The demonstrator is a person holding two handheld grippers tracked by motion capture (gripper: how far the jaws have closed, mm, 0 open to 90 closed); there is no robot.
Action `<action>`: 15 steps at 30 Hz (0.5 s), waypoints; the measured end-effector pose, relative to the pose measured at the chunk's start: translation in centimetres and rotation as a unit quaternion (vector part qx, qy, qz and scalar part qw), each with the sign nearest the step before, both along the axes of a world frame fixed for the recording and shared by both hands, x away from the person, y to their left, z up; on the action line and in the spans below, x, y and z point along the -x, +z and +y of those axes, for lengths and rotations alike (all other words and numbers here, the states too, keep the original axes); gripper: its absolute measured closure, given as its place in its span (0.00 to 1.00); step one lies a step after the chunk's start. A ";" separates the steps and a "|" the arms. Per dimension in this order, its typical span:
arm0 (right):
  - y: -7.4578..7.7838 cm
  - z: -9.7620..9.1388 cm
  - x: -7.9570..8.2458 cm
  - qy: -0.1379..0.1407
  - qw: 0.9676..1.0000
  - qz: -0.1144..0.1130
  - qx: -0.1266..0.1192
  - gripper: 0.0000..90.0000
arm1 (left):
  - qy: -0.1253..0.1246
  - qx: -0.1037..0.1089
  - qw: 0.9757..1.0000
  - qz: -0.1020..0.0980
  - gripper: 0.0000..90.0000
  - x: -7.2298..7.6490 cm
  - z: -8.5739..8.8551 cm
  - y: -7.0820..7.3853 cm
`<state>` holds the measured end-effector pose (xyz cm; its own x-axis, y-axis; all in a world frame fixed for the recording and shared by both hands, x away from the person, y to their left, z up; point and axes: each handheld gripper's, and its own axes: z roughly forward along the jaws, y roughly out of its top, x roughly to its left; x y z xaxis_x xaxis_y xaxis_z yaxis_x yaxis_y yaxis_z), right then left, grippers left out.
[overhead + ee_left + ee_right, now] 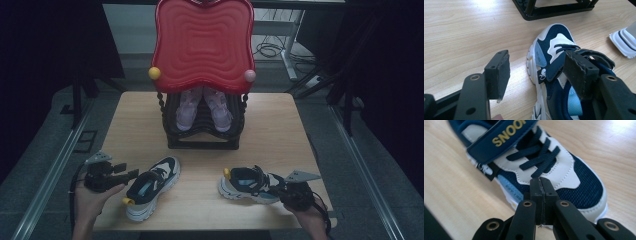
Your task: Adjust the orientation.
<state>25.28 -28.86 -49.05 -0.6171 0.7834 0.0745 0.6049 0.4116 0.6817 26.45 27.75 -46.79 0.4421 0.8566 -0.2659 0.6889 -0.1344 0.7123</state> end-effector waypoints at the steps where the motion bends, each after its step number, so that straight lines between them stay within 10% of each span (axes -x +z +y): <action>1: 0.0 -0.1 -0.2 -0.003 1.000 -0.002 -0.002 1.00 | 0.000 0.000 1.000 0.000 0.43 0.0 0.0 0.0; 15: -0.3 -0.8 -4.4 -0.026 0.999 0.002 -0.023 1.00 | 0.000 0.001 1.000 0.001 0.43 0.0 0.0 -0.1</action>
